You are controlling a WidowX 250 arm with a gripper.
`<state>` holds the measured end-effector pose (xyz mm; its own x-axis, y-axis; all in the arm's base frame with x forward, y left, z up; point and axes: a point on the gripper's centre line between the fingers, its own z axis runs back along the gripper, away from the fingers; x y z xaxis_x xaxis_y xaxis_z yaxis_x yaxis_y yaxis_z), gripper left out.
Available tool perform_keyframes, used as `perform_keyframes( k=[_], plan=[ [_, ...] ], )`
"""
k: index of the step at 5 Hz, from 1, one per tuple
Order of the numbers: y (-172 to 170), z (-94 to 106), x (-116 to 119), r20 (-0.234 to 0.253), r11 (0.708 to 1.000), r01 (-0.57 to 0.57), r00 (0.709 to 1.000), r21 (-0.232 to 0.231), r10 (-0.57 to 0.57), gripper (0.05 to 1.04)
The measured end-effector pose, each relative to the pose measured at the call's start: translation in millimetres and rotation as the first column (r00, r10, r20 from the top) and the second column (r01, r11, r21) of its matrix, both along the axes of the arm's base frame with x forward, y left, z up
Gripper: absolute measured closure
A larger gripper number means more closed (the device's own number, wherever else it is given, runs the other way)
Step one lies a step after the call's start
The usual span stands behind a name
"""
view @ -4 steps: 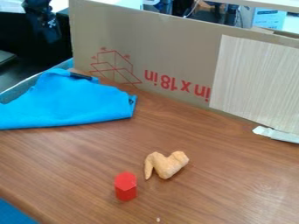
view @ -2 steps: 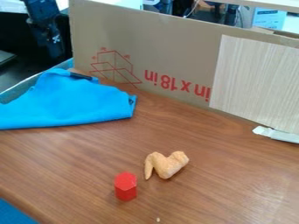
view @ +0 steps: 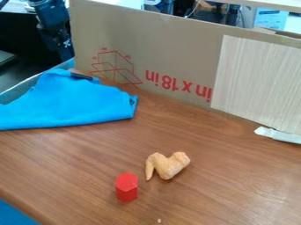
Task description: Unfold the cloth from the top left to the bottom right
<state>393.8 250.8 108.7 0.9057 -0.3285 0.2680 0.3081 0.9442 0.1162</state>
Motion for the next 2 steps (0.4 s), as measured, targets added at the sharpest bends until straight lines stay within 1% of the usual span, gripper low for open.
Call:
perform_keyframes(
  k=[1, 2],
  plan=[
    [-0.3, -10.2, 7.9, -0.004, 1.0, -0.013, 1.0, -0.014, 0.013, 0.083],
    [-3.7, -17.7, 14.5, 0.008, 1.0, -0.019, 1.0, -0.022, 0.019, 0.083]
  ],
)
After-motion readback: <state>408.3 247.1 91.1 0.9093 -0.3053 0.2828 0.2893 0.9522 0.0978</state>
